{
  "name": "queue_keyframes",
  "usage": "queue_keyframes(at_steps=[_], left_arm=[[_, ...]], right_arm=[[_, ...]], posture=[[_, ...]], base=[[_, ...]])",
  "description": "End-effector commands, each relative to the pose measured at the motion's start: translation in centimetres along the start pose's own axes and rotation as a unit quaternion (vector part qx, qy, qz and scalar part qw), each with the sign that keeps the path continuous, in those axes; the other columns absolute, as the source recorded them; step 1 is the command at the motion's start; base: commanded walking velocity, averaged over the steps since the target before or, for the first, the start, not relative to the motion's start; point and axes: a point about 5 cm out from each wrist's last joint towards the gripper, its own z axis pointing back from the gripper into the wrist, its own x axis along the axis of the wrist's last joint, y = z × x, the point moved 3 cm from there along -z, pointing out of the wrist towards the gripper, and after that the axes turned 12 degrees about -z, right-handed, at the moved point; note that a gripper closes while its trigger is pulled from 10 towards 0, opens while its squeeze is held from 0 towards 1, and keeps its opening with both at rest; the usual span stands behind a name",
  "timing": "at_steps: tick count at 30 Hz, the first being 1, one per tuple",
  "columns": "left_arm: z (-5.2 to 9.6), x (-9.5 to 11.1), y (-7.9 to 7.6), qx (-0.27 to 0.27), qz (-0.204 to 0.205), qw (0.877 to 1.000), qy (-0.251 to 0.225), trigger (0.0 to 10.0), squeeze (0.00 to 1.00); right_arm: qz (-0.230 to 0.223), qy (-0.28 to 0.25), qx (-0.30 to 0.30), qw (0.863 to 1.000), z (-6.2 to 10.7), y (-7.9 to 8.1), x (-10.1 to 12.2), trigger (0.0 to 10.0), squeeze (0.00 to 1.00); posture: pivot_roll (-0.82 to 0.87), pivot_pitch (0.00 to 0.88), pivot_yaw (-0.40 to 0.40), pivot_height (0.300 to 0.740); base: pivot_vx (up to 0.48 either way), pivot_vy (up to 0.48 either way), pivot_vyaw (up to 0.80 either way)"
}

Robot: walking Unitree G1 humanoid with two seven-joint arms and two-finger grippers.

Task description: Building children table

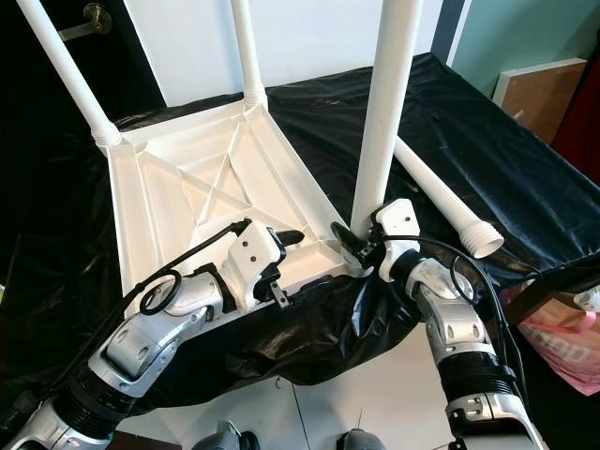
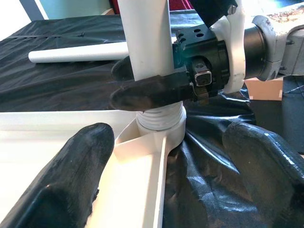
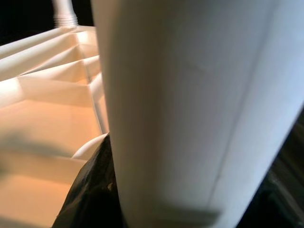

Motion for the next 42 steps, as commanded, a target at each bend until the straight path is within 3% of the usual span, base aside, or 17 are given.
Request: queue_keyframes(at_steps=[1, 9, 12, 16, 18, 26, 33, 34, 35, 36, 42], left_arm=[[0.0, -0.5, 0.0, -0.01, 0.0, 1.0, 0.012, 10.0, 0.0], [-0.2, -1.0, 0.5, 0.01, 0.026, 0.999, 0.015, 10.0, 0.0], [-0.1, -1.2, 0.7, 0.006, 0.032, 0.999, 0.015, 10.0, 0.0], [-0.1, -1.3, 0.8, 0.006, 0.033, 0.999, 0.017, 10.0, 0.0], [-0.1, -1.3, 1.0, 0.005, 0.04, 0.999, 0.018, 10.0, 0.0], [-0.2, -1.2, 1.4, 0.0, 0.04, 0.999, 0.015, 10.0, 0.0], [-0.1, -1.2, 1.7, -0.003, 0.034, 0.999, 0.016, 10.0, 0.0], [0.1, -1.0, 1.8, -0.007, 0.02, 1.0, 0.008, 10.0, 0.0], [0.1, -1.0, 1.8, -0.007, 0.02, 1.0, 0.008, 10.0, 0.0], [0.1, -0.9, 1.8, -0.006, 0.018, 1.0, 0.006, 10.0, 0.0], [0.3, -0.8, 1.6, -0.008, 0.013, 1.0, 0.005, 10.0, 0.0]], right_arm=[[-0.024, 0.045, -0.065, 0.997, 1.0, -0.7, -2.5, 10.0, 0.0], [-0.057, 0.037, -0.165, 0.984, 1.6, 0.0, -3.3, 10.0, 0.0], [-0.081, 0.028, -0.219, 0.972, 1.9, 0.9, -3.6, 10.0, 0.0], [-0.088, 0.025, -0.24, 0.967, 1.9, 1.1, -3.8, 10.0, 0.0], [-0.103, 0.017, -0.279, 0.955, 1.7, 1.8, -3.8, 10.0, 0.0], [-0.118, -0.001, -0.291, 0.95, 0.9, 3.2, -2.9, 10.0, 0.0], [-0.116, -0.001, -0.291, 0.95, 0.9, 3.3, -2.7, 10.0, 0.0], [-0.111, -0.002, -0.292, 0.95, 1.0, 3.1, -2.5, 10.0, 0.18], [-0.111, -0.002, -0.292, 0.95, 1.0, 3.1, -2.5, 10.0, 0.18], [-0.108, -0.002, -0.291, 0.951, 1.0, 3.0, -2.5, 10.0, 1.0], [-0.101, -0.005, -0.266, 0.959, 1.1, 3.0, -2.2, 10.0, 1.0]], posture=[[-0.07, 0.115, 0.061, 0.74], [-0.08, 0.11, 0.04, 0.74], [-0.07, 0.099, 0.035, 0.74], [-0.07, 0.095, 0.035, 0.74], [-0.08, 0.093, 0.041, 0.74], [-0.08, 0.077, 0.067, 0.74], [-0.07, 0.079, 0.072, 0.74], [-0.07, 0.076, 0.073, 0.74], [-0.07, 0.076, 0.073, 0.74], [-0.07, 0.077, 0.068, 0.74], [-0.07, 0.081, 0.062, 0.74]], base=[[0.0, 0.0, 0.0], [0.0, 0.0, 0.0], [0.0, 0.0, 0.0], [0.0, 0.0, 0.0], [0.0, 0.0, 0.0], [0.0, 0.0, 0.0], [0.0, 0.0, 0.0], [0.0, 0.0, 0.0], [0.0, 0.0, 0.0], [0.0, 0.0, 0.0], [0.0, 0.0, 0.0]])
